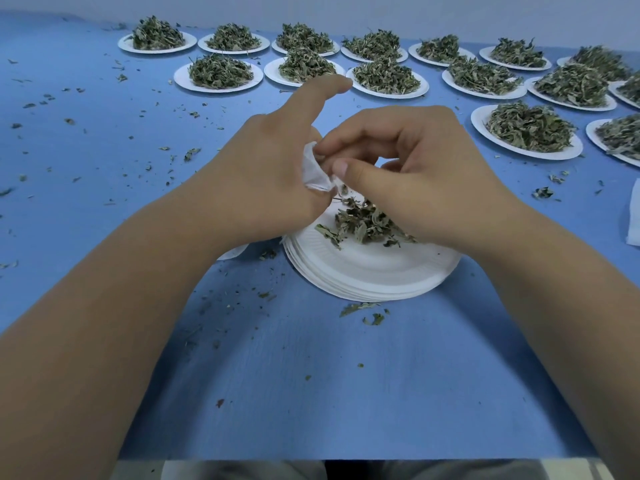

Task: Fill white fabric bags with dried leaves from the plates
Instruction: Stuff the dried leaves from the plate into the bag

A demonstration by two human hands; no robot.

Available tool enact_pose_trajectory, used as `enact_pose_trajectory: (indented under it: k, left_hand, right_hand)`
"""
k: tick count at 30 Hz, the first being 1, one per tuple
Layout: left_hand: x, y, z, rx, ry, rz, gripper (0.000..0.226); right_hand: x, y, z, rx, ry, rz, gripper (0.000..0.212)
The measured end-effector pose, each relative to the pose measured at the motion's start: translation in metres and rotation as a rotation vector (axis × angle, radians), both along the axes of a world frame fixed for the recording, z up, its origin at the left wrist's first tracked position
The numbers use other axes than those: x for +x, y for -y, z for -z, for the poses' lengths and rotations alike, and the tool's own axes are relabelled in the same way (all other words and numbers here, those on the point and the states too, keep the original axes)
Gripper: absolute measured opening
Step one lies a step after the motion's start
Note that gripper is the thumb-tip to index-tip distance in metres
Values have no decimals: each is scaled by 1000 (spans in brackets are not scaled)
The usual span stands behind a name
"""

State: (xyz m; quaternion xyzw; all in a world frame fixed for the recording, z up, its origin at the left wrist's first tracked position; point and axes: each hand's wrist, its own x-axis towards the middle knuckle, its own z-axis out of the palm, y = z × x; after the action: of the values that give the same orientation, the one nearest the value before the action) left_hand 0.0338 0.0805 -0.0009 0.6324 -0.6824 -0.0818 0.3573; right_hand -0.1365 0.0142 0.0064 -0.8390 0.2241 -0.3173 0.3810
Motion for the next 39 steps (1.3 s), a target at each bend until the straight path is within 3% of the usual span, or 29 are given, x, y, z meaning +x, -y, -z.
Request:
enact_pose_trajectory:
  k: [5,14,19,22,27,32,36,39]
  left_hand:
    - [2,0,-1,-4,-11,-5,82]
    - [2,1,0,-29,14,12,79]
    - [6,-1,-2,-22,-33,-5,81]
    - [5,-1,-2,-32,-61,14,81]
    - [9,2,0,-29,-74,-11,83]
    - [14,3,0,-51,-142,-31,78]
    - [30,7,-5,4,-220,-157,82]
    - [37,9,-3,54,-339,-197,63]
  right_hand:
    - [-4,2,-3,-7,54,47,33]
    - [-2,-5,1,-44,-83,-60,45]
    - [-1,-4,-2,-69,42,47,36]
    - [1,-7,-1,-165,-80,22,29]
    - [10,-6,-4,-93,-249,-87,17]
    - [21,1,-10,-174,-185,6,18]
    - [38,11,-24,-148,-10,120,16]
    - [49,15,-38,-155,73,159,17]
